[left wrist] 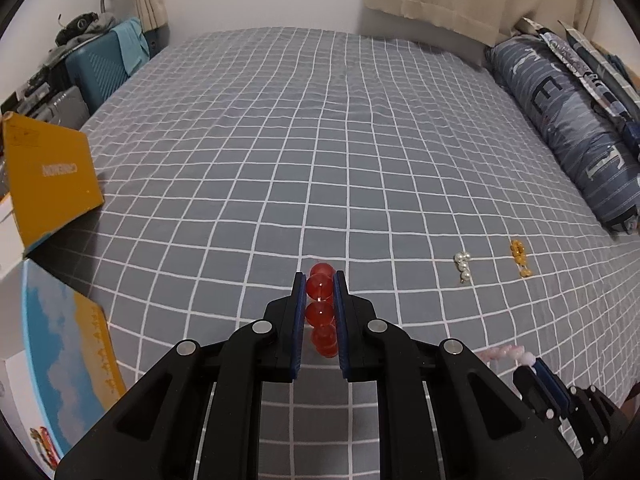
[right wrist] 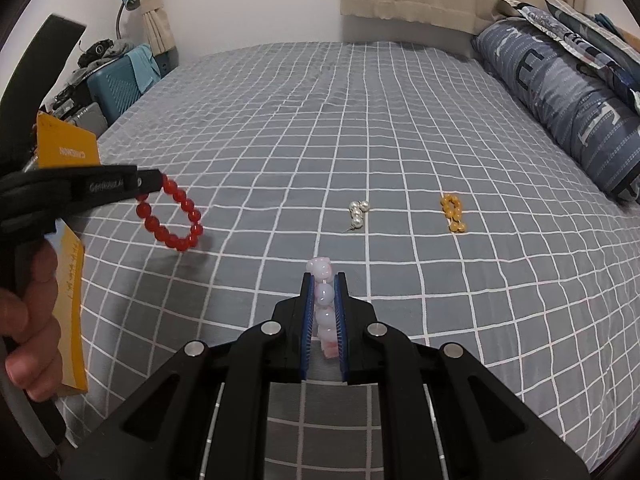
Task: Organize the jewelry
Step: 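Carry both held bracelets over the open white box with both tools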
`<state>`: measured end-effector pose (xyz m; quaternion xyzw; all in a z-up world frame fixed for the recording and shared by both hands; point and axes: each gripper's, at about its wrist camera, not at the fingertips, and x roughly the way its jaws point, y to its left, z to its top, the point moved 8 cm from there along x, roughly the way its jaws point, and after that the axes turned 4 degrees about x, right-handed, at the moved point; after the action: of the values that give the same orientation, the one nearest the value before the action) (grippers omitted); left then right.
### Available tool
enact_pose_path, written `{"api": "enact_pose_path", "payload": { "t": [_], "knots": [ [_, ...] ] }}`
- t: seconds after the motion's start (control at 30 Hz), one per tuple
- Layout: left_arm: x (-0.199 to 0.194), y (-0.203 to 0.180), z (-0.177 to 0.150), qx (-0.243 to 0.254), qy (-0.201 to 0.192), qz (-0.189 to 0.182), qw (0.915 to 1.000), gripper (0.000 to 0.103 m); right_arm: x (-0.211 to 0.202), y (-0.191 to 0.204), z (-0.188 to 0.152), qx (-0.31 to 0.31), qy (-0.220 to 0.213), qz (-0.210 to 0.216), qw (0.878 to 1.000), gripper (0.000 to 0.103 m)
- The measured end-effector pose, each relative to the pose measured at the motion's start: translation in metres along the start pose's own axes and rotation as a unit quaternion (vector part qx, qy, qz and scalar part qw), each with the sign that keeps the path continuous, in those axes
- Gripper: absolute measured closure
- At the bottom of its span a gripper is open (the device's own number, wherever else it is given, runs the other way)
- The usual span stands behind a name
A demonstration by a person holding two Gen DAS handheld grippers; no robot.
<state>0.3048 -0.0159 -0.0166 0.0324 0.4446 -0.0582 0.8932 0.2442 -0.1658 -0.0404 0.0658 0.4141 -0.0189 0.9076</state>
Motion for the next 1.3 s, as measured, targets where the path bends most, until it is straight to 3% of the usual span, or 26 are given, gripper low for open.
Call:
{"api": "enact_pose_path", "payload": {
  "t": [0.7, 1.03, 1.2, 1.3],
  "knots": [
    [-0.087, 0.057, -0.002, -0.01, -0.048, 0.01, 0.9987, 0.09, -0.027, 0.069, 0.037, -0.026, -0.025, 0.043, 0.998, 0.093],
    [-0.128, 0.107, -0.003, -0.037, -0.067, 0.014, 0.997, 0.09, -0.04, 0.14, 0.057, -0.062, -0.031, 0.086, 0.994, 0.093],
    [-0.152, 0.15, -0.014, -0.065, -0.073, 0.034, 0.9946, 0.09, -0.053, 0.182, 0.062, -0.09, -0.037, 0.111, 0.989, 0.093],
    [-0.168, 0.175, -0.02, -0.078, -0.083, 0.047, 0.9925, 0.09, -0.066, 0.209, 0.066, -0.113, -0.062, 0.106, 0.986, 0.093]
  ]
}}
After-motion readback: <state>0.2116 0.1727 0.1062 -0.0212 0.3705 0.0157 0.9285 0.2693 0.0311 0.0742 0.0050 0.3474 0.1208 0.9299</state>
